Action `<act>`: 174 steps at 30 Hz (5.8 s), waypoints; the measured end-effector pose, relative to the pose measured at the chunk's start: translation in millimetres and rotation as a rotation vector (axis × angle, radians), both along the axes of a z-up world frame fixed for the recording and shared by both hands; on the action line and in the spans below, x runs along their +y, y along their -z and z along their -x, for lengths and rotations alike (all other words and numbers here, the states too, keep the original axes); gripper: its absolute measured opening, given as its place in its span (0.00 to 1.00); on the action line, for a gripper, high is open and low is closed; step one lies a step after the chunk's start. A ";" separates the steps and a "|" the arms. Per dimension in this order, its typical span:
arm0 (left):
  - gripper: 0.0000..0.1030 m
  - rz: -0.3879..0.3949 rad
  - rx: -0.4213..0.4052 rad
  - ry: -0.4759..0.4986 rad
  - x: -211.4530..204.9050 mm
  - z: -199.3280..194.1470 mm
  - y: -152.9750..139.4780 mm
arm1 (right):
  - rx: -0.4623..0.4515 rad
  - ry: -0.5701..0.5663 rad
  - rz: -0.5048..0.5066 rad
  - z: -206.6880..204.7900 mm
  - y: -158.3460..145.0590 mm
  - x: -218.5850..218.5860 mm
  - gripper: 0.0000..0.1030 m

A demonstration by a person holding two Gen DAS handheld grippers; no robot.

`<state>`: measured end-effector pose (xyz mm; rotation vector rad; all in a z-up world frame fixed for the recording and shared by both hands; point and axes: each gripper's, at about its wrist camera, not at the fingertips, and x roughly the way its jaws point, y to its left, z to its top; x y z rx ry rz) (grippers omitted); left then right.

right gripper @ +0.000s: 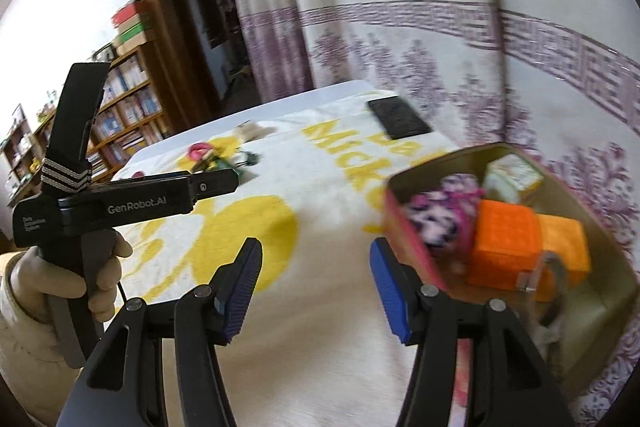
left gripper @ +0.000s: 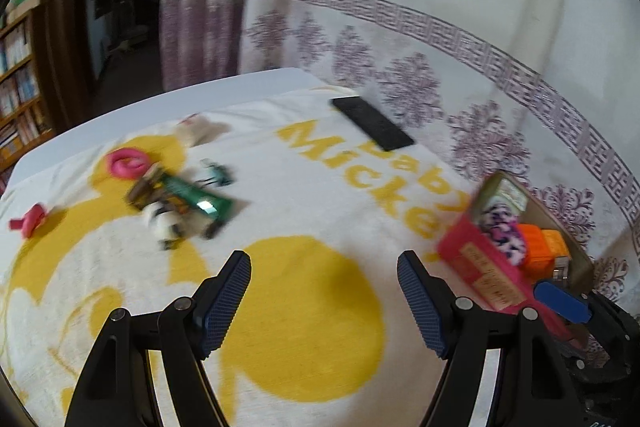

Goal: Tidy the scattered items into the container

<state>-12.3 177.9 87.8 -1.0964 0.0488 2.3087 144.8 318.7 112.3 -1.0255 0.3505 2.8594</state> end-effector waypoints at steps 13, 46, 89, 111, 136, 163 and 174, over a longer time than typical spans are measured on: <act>0.75 0.029 -0.026 -0.175 -76.5 37.4 17.9 | -0.061 -0.116 0.047 45.1 10.0 -49.0 0.59; 0.64 0.113 -0.108 -0.325 -57.5 138.0 82.7 | -0.128 -0.144 0.149 113.7 46.8 -39.3 0.59; 0.54 0.033 -0.156 -0.343 -128.1 110.2 79.8 | -0.253 -0.391 -0.093 259.4 87.9 -116.1 0.30; 0.49 0.050 -0.067 -0.285 -110.2 93.5 62.3 | -0.195 -0.305 0.053 188.8 60.3 -83.5 0.24; 0.49 0.010 -0.004 -0.139 -57.7 41.5 25.7 | -0.031 -0.075 0.061 72.8 4.3 -18.3 0.24; 0.49 -0.005 0.028 0.130 68.9 -32.4 -6.7 | 0.035 0.222 0.001 -52.8 -4.9 90.3 0.24; 0.49 0.005 0.030 0.162 93.0 -42.4 -9.2 | 0.003 0.196 0.029 -51.5 8.5 99.3 0.25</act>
